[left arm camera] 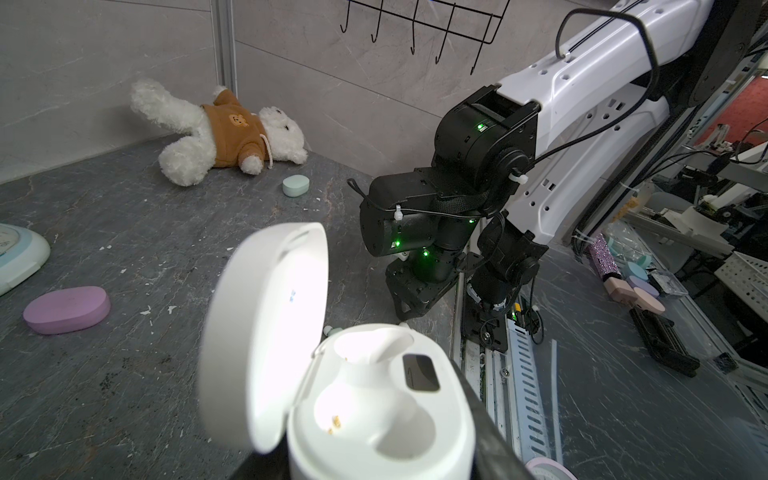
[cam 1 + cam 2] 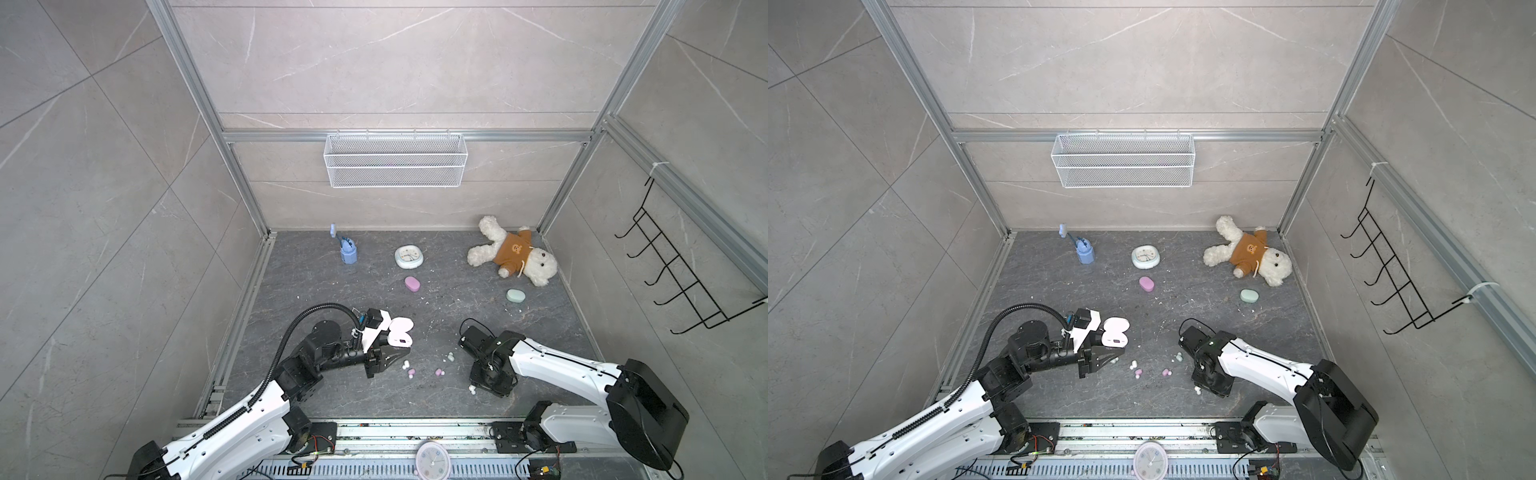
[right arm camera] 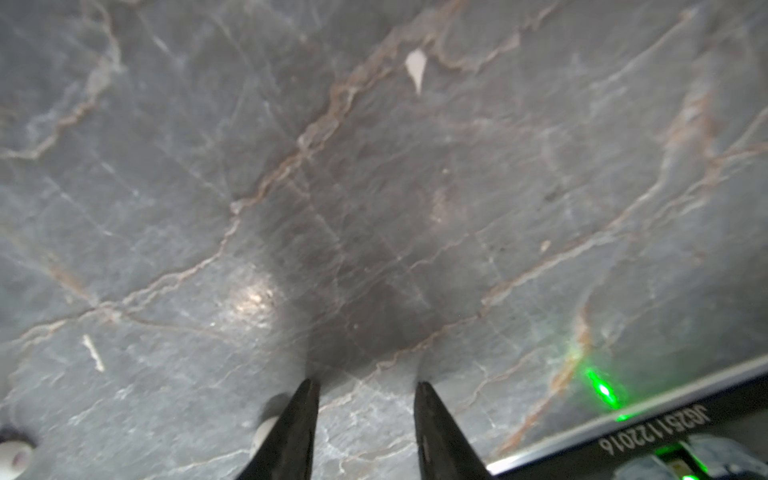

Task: Insert the wireless bluetooth earbuds into the charging case

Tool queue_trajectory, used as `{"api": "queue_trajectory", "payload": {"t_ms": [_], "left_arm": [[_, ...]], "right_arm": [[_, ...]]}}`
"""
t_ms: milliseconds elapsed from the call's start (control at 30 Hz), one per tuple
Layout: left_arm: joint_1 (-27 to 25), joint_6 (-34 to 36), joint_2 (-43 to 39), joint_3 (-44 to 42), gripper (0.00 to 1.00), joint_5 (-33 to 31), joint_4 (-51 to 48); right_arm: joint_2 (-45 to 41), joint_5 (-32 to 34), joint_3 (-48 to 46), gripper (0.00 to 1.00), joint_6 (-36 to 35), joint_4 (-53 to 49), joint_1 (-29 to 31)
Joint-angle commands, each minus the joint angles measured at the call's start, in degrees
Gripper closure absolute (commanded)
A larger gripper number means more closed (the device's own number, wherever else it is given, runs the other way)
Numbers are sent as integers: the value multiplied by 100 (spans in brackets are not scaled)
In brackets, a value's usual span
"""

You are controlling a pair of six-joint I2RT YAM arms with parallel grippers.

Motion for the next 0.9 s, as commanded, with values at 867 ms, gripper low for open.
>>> {"api": "queue_trajectory", "payload": {"t_ms": [867], "left_arm": [[6,39,-158,148,71,37,108]], "right_arm": [[-455,-700,-358,67,630,851,34]]}}
